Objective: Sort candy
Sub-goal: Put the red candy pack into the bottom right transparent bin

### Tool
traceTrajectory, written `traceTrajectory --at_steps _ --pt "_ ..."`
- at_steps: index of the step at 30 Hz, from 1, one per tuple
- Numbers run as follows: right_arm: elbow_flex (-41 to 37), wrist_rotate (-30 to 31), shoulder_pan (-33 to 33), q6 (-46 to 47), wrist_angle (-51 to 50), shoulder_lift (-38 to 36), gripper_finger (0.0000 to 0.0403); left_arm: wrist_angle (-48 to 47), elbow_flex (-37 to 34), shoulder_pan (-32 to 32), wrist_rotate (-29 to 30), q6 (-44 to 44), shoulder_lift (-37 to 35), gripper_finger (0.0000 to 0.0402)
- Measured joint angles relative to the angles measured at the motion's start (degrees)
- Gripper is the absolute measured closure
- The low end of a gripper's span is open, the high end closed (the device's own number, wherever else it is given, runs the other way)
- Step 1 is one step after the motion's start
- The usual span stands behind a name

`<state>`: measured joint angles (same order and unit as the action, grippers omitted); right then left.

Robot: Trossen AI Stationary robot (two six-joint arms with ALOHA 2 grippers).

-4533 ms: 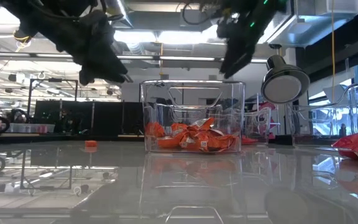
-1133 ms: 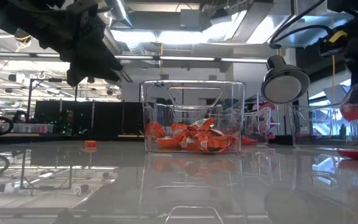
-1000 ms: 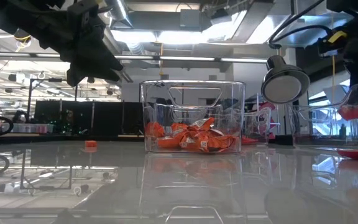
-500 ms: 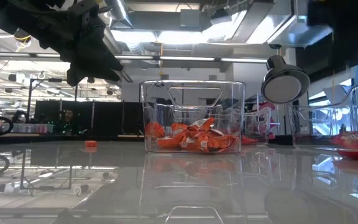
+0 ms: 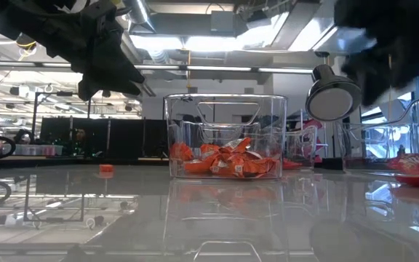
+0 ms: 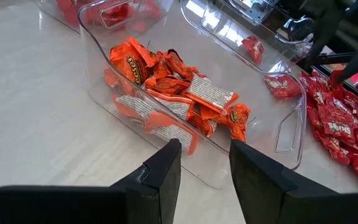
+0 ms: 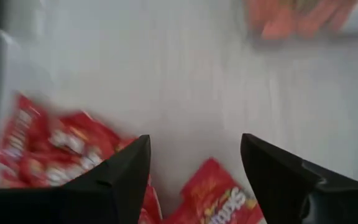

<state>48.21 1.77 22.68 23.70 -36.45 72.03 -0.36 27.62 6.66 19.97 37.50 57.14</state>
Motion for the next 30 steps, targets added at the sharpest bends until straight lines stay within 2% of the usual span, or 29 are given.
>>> traceTrajectory --at_steps 5,10,15,19,24,30 --pt "0.0 -0.4 1.5 2.4 -1.5 8.2 0.0174 0.0 0.0 0.0 0.0 0.0 0.0 0.0274" --pt "0.0 -0.4 2.2 7.5 -0.8 13.2 0.0184 -0.2 0.0 0.0 0.0 0.0 0.0 0.0274" --pt "0.0 0.7 2.1 8.8 -1.4 16.3 0.0194 -0.2 0.0 0.0 0.0 0.0 0.0 0.0274" --pt "0.0 4.4 2.1 10.9 -0.8 18.7 0.0201 -0.2 0.0 0.0 0.0 -0.3 0.0 0.0274" --pt "0.2 4.7 2.1 12.2 -3.2 20.5 0.0212 -0.4 0.0 0.5 0.1 -0.2 0.0 0.0274" --pt "0.2 4.7 2.1 12.4 -2.7 20.7 0.025 -0.4 0.0 0.6 0.1 -0.3 0.0 0.0274"
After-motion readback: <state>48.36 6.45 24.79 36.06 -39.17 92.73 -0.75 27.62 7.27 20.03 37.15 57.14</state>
